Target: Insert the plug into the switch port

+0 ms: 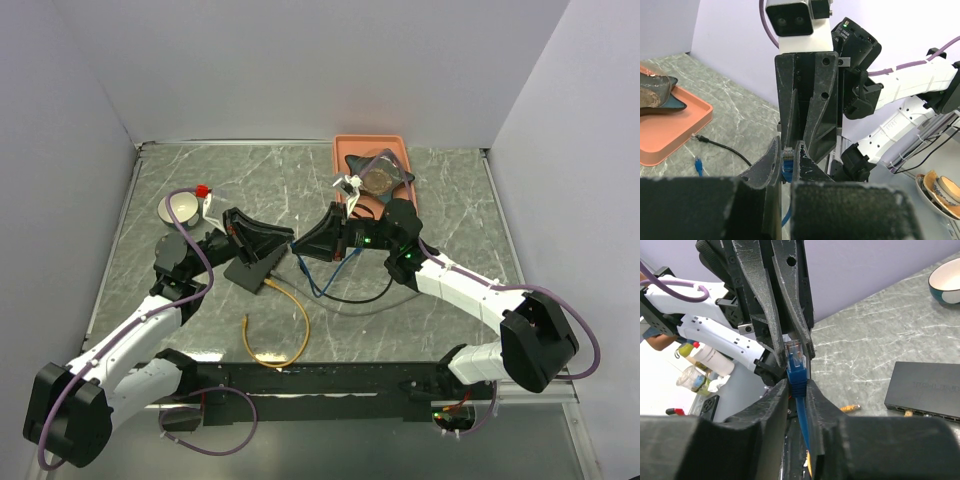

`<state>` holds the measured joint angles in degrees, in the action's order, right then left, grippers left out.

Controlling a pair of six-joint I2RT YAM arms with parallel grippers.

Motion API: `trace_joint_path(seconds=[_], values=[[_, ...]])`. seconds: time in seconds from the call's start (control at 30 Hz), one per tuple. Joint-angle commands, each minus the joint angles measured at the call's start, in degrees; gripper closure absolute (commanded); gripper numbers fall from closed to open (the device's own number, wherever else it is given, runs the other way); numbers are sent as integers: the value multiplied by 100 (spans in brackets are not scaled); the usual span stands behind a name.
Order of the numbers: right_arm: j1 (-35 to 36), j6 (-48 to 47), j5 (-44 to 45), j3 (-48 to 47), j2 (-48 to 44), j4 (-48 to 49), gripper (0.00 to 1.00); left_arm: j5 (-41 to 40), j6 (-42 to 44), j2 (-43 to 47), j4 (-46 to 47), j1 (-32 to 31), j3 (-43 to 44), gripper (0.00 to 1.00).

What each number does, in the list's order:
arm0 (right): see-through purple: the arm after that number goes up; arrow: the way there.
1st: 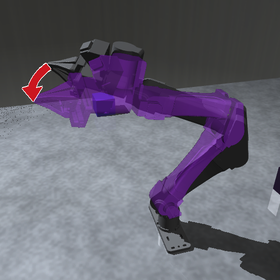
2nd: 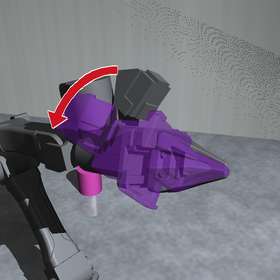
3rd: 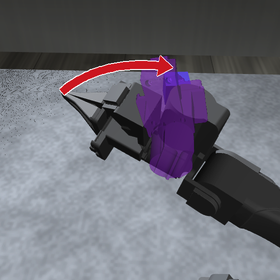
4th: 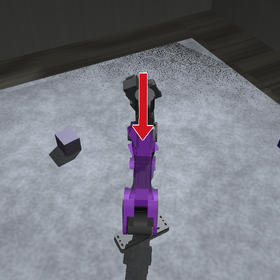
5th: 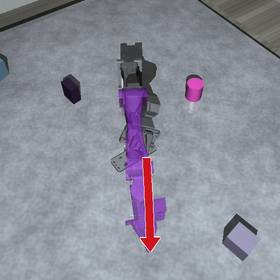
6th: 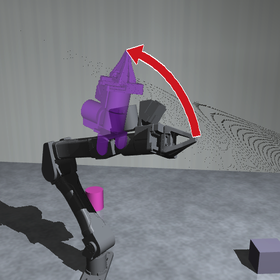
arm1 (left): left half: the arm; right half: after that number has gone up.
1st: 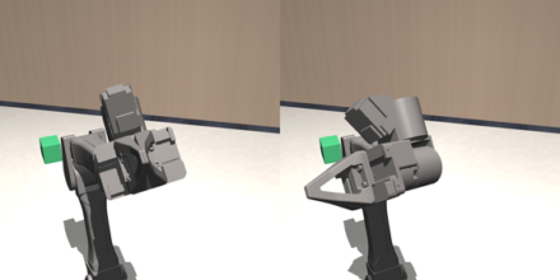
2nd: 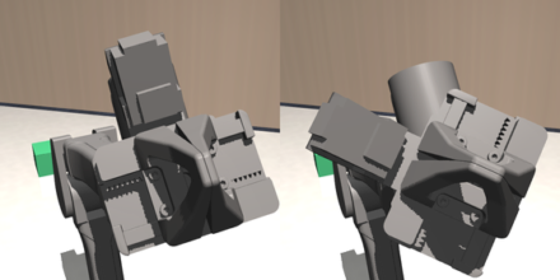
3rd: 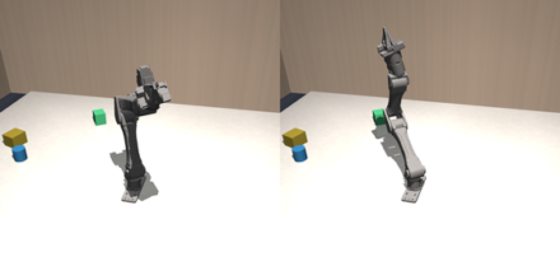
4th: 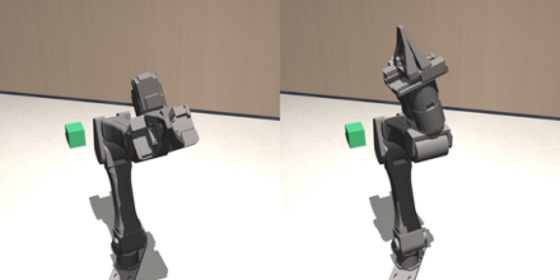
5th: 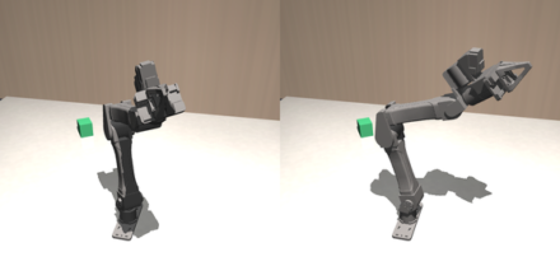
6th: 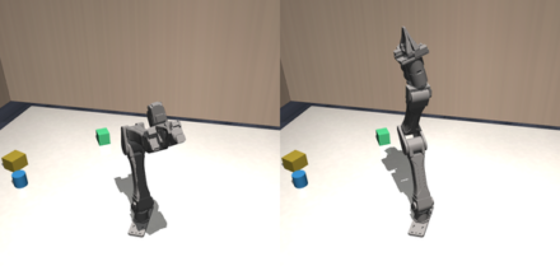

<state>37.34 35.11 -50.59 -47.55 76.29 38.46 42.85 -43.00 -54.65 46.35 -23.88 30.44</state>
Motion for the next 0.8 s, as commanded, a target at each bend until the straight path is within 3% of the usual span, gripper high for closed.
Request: trace_joint_path(seconds=[0.0,0.17,0.33,0.5,0.53,0.57,0.67,0.77], values=[[-25,31,-162,-70,61,382,78,136,-85,-37,445,-38,59,99],[-43,31,-197,-70,79,417,100,136,-85,-72,437,-47,68,98],[-43,22,-179,-35,52,425,100,74,-50,-45,331,-47,77,93],[-43,22,-145,-17,44,426,100,13,2,-2,226,-55,85,80],[-34,4,-83,-9,35,382,100,-13,11,7,147,-55,94,72],[-34,-57,-57,-9,17,277,100,-40,37,25,94,-55,112,51],[-43,-258,119,-53,-44,-109,100,-259,125,113,-195,-55,138,22],[-34,-531,416,-88,-141,-617,100,-873,240,279,-825,-47,190,10]])
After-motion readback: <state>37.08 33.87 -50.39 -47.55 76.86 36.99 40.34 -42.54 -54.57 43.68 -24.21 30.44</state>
